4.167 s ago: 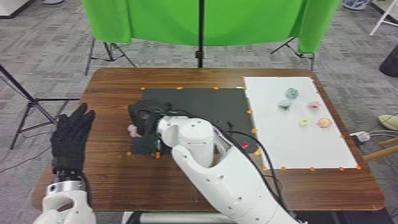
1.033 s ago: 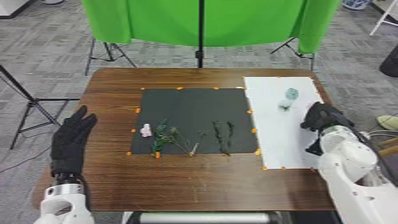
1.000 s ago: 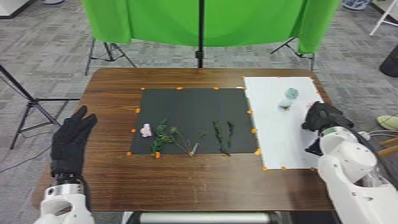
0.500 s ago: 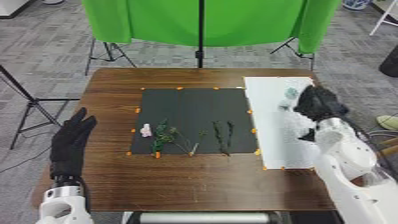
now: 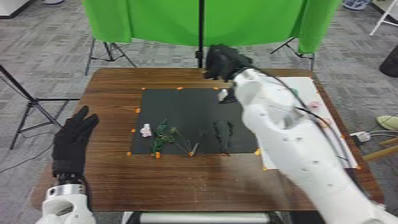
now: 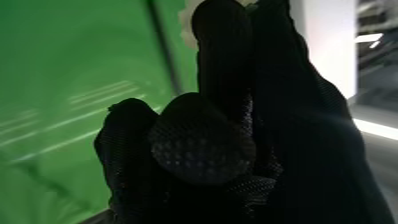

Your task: Arrange flowers

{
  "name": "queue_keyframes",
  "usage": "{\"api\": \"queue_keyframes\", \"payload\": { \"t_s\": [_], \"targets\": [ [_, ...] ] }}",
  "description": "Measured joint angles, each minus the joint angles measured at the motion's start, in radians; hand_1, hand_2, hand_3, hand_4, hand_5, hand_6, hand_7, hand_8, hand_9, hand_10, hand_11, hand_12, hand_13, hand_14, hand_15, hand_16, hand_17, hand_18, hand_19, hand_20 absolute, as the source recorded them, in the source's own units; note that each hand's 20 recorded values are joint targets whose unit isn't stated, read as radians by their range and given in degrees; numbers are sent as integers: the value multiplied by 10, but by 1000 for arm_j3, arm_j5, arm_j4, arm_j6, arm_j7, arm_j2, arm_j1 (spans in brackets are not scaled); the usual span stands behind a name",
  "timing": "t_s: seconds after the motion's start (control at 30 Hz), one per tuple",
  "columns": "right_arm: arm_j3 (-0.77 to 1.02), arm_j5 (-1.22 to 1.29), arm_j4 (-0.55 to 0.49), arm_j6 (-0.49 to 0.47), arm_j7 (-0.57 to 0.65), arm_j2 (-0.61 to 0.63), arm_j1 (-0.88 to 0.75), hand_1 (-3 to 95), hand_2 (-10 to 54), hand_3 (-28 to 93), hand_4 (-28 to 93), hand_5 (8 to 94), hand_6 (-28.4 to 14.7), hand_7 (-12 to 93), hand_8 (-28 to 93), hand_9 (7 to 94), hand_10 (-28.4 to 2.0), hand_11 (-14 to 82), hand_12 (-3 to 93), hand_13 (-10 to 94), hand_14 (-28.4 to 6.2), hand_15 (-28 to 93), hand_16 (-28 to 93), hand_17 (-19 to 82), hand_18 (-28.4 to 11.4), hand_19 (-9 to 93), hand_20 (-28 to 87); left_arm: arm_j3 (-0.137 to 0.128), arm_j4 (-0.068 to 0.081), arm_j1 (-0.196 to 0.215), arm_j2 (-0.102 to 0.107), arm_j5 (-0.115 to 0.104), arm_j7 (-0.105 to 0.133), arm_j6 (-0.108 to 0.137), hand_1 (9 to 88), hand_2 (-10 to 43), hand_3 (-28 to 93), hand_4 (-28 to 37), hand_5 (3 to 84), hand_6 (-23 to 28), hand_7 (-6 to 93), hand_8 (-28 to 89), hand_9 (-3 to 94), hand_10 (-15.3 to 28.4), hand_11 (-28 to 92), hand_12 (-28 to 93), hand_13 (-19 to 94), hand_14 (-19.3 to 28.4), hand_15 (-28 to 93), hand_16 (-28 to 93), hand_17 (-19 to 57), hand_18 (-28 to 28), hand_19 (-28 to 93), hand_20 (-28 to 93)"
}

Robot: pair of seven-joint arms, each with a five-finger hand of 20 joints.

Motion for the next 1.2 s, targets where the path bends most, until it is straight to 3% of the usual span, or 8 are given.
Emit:
{"api": "queue_keyframes", "payload": {
  "t_s": [0.2, 0.4, 0.67, 1.2],
  "targets": [
    [-9, -154, 131, -74, -24, -216, -16, 683, -95, 438, -111, 817, -2, 187, 143, 936, -77, 148, 369, 937, 2, 600, 297, 696, -80, 932, 539, 11, 6, -17, 6, -1, 0, 0, 175, 57, 664, -283, 446, 57, 47, -56, 447, 135, 140, 108, 337, 145, 94, 7, 75, 98, 19, 192],
    [-22, -232, 206, -189, -34, -332, -46, 686, -95, 440, -122, 816, -2, 186, 140, 937, -78, 141, 370, 937, 3, 604, 298, 695, -79, 932, 543, 22, 6, -23, 16, -1, 2, -1, 161, 59, 657, -283, 447, 57, 47, -55, 447, 136, 140, 108, 337, 146, 94, 7, 75, 99, 19, 192],
    [3, -405, 292, -126, -131, -417, -61, 684, -95, 442, -126, 815, -1, 185, 133, 936, -77, 132, 366, 937, 3, 604, 302, 695, -78, 932, 549, 32, 14, -35, 27, -5, 4, -2, 133, 92, 636, -283, 448, 58, 45, -55, 448, 136, 139, 108, 337, 147, 93, 7, 75, 99, 19, 192],
    [110, -507, 367, -93, -177, -492, -84, 670, -95, 452, -129, 802, 12, 182, 106, 929, -78, 56, 346, 937, 1, 599, 309, 690, -78, 932, 556, 53, 26, -52, 28, -9, 3, -13, 129, 77, 648, -283, 447, 59, 45, -54, 447, 137, 139, 109, 337, 147, 93, 8, 75, 99, 21, 192]
  ]
}}
